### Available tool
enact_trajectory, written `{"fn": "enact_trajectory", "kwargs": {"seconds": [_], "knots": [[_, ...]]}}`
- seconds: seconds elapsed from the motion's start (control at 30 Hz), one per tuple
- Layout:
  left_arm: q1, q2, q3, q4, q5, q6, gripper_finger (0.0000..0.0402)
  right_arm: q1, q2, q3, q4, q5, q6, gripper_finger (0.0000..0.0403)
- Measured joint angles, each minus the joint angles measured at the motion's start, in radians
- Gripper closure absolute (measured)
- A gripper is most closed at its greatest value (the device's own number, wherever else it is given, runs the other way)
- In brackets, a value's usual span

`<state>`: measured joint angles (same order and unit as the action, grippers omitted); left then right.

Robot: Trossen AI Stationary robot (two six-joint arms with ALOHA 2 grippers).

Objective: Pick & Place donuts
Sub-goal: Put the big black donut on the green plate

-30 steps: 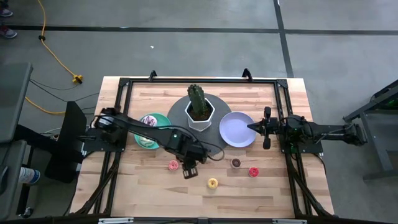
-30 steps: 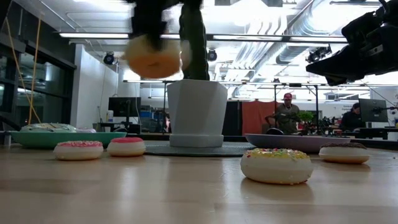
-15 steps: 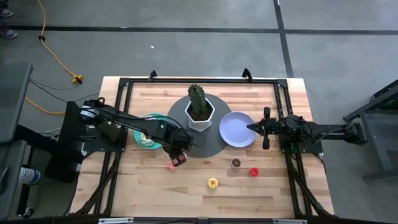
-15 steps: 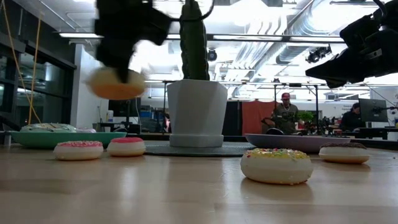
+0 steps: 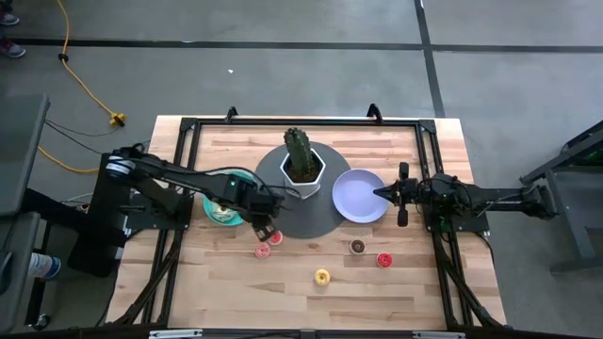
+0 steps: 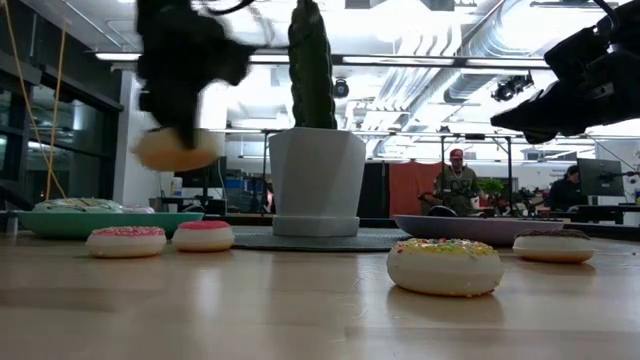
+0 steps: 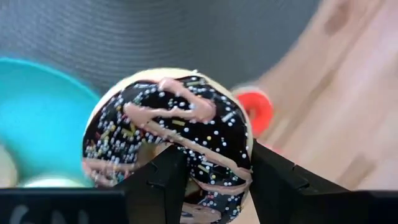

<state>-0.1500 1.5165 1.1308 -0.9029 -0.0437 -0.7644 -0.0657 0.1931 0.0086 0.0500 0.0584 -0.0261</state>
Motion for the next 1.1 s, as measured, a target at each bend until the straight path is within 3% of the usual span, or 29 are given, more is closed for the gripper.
{"fn": "enact_trajectory", "kwargs": {"seconds": [0.2, 0.47, 0.87, 1.1], "knots": [[0.026, -0.053, -0.081, -0.023, -0.025, 0.008, 0.0257, 0.0, 0.013, 0.0, -0.005, 0.001, 0.0, 0.0402], [0.078, -0.071, -0.142, 0.024, -0.139, 0.069, 0.0253, 0.0, 0.028, 0.0, -0.008, -0.001, 0.0, 0.0402], [0.118, -0.072, -0.218, 0.083, -0.149, 0.126, 0.0196, 0.0, 0.03, 0.0, -0.007, -0.001, 0.0, 0.0402], [0.132, -0.072, -0.257, 0.113, -0.183, 0.158, 0.0186, 0.0, 0.03, 0.0, -0.008, -0.002, 0.0, 0.0402]]}}
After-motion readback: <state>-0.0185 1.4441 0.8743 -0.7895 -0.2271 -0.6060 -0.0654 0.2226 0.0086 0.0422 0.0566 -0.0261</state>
